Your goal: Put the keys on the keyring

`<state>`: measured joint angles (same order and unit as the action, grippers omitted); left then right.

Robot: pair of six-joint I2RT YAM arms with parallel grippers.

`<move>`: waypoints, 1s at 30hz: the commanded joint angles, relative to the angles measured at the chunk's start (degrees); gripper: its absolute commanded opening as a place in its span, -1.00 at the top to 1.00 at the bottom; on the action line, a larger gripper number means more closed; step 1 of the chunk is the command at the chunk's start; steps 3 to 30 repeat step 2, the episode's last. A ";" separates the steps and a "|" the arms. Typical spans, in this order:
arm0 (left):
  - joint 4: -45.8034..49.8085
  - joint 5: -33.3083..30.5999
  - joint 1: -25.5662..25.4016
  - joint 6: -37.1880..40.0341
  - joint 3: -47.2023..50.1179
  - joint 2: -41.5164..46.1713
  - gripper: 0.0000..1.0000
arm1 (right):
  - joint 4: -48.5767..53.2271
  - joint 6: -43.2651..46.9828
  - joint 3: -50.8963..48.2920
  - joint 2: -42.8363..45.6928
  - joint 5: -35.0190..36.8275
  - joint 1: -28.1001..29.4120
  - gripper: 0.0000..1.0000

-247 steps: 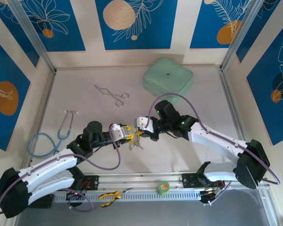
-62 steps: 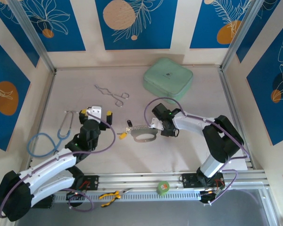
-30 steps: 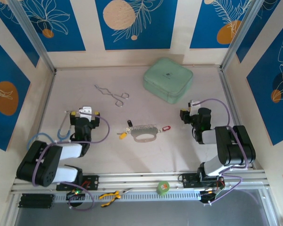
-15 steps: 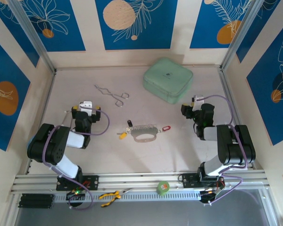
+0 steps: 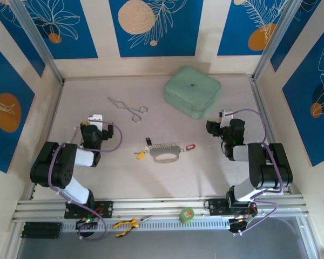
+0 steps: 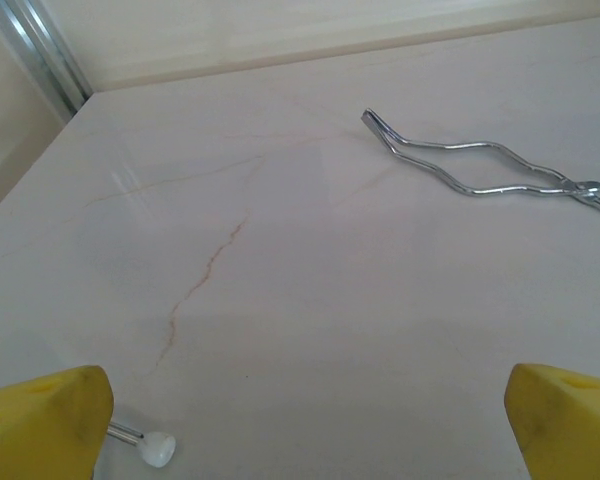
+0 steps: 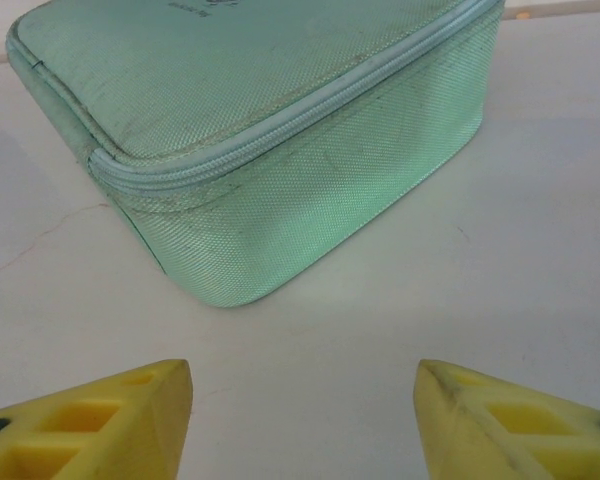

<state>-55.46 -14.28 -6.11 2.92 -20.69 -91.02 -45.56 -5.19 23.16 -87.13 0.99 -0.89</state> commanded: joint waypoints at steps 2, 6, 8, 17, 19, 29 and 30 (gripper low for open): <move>-0.25 2.51 0.38 -0.99 0.02 1.29 -0.99 | -0.14 -0.35 0.84 -0.06 -0.73 -0.39 -0.98; -0.25 2.51 0.38 -0.99 0.02 1.29 -0.99 | -0.14 -0.35 0.84 -0.06 -0.73 -0.39 -0.98; -0.25 2.51 0.38 -0.99 0.02 1.29 -0.99 | -0.14 -0.35 0.84 -0.06 -0.73 -0.39 -0.98; -0.25 2.51 0.38 -0.99 0.02 1.29 -0.99 | -0.14 -0.35 0.84 -0.06 -0.73 -0.39 -0.98; -0.25 2.51 0.38 -0.99 0.02 1.29 -0.99 | -0.14 -0.35 0.84 -0.06 -0.73 -0.39 -0.98; -0.25 2.51 0.38 -0.99 0.02 1.29 -0.99 | -0.14 -0.35 0.84 -0.06 -0.73 -0.39 -0.98; -0.25 2.51 0.38 -0.99 0.02 1.29 -0.99 | -0.14 -0.35 0.84 -0.06 -0.73 -0.39 -0.98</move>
